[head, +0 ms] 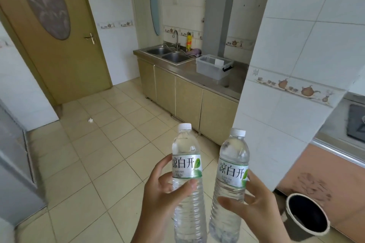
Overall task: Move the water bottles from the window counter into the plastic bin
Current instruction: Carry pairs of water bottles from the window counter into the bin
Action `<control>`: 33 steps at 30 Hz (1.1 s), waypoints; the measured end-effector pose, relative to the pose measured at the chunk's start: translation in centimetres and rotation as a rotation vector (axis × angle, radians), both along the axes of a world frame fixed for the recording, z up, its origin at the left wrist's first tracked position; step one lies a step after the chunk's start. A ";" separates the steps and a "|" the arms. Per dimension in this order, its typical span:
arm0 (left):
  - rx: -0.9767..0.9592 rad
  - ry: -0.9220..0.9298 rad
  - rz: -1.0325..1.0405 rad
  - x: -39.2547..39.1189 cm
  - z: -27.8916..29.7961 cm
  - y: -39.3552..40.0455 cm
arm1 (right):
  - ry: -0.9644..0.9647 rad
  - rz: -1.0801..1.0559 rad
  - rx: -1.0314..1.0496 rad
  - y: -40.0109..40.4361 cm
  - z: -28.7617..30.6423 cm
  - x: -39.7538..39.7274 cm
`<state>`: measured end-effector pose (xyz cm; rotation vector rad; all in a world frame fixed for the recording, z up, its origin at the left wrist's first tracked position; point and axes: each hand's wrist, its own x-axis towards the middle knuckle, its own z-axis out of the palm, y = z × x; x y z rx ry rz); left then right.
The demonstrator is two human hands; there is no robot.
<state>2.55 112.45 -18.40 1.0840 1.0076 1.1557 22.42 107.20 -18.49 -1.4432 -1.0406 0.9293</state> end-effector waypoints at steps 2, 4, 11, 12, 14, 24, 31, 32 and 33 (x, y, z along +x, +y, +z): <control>-0.002 0.027 -0.007 0.9 0.3 4.8 | 0.005 0.003 -0.003 4.7 0.5 0.8; -0.010 0.040 -0.004 1.6 0.5 9.3 | 0.004 0.002 -0.011 9.2 1.0 1.5; -0.034 0.019 -0.016 3.0 0.5 23.9 | -0.025 -0.031 -0.027 23.6 1.2 3.6; -0.041 0.026 -0.020 3.0 0.2 26.2 | -0.029 -0.042 -0.033 25.7 0.9 3.8; -0.057 0.035 -0.029 3.3 -0.5 30.8 | -0.033 -0.064 -0.051 29.8 0.6 3.9; -0.066 0.061 -0.224 7.3 -0.1 54.2 | 0.004 -0.199 -0.130 49.7 0.9 5.2; -0.066 0.080 -0.281 13.0 -0.5 66.9 | -0.005 -0.261 -0.144 61.0 -0.2 10.7; -0.066 0.083 -0.281 14.1 -0.8 68.7 | -0.009 -0.268 -0.145 62.7 -0.6 11.9; -0.067 0.089 -0.278 15.3 -1.0 70.5 | -0.015 -0.273 -0.148 64.4 -1.0 13.2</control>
